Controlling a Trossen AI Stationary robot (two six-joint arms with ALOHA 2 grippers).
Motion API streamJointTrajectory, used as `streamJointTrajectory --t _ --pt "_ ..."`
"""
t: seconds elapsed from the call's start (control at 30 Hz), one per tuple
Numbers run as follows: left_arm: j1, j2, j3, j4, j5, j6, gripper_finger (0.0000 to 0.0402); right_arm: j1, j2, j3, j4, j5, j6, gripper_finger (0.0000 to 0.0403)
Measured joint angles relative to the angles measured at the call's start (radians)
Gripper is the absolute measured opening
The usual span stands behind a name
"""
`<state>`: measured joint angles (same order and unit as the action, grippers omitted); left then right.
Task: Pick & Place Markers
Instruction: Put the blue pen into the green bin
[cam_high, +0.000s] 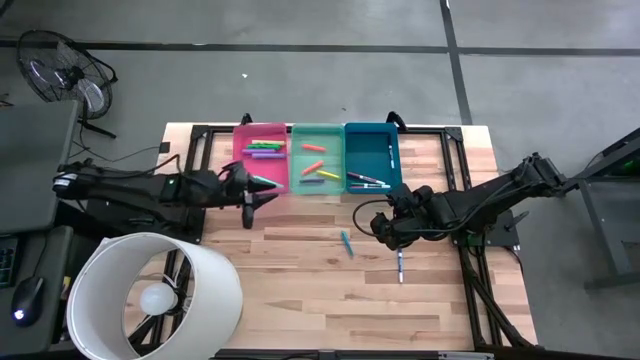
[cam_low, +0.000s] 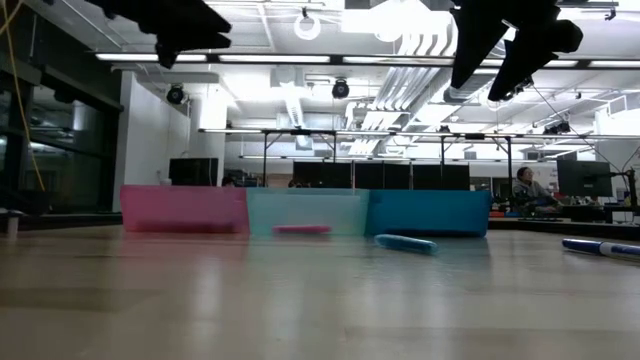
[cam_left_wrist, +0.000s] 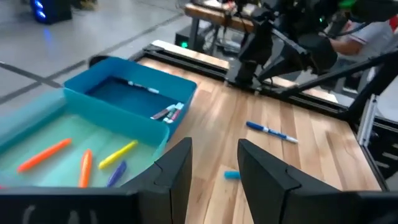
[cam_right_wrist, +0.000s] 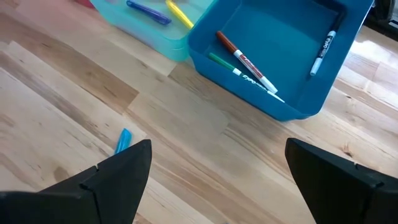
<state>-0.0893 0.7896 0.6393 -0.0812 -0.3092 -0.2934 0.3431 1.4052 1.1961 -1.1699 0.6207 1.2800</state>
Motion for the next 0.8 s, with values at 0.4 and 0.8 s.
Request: streamJointTrajectory --t 0.4,0.8 --pt "-0.13 -0.305 -0.196 0.013 -0.194 -0.009 0.0127 0.0 0.0 0.0 0.002 -0.003 0.021 0.0358" --pt "-0.127 -0.71 -0.409 -0.027 -0.176 -0.033 0.0127 0.0 0.0 0.0 0.027 -0.003 0.03 0.0358"
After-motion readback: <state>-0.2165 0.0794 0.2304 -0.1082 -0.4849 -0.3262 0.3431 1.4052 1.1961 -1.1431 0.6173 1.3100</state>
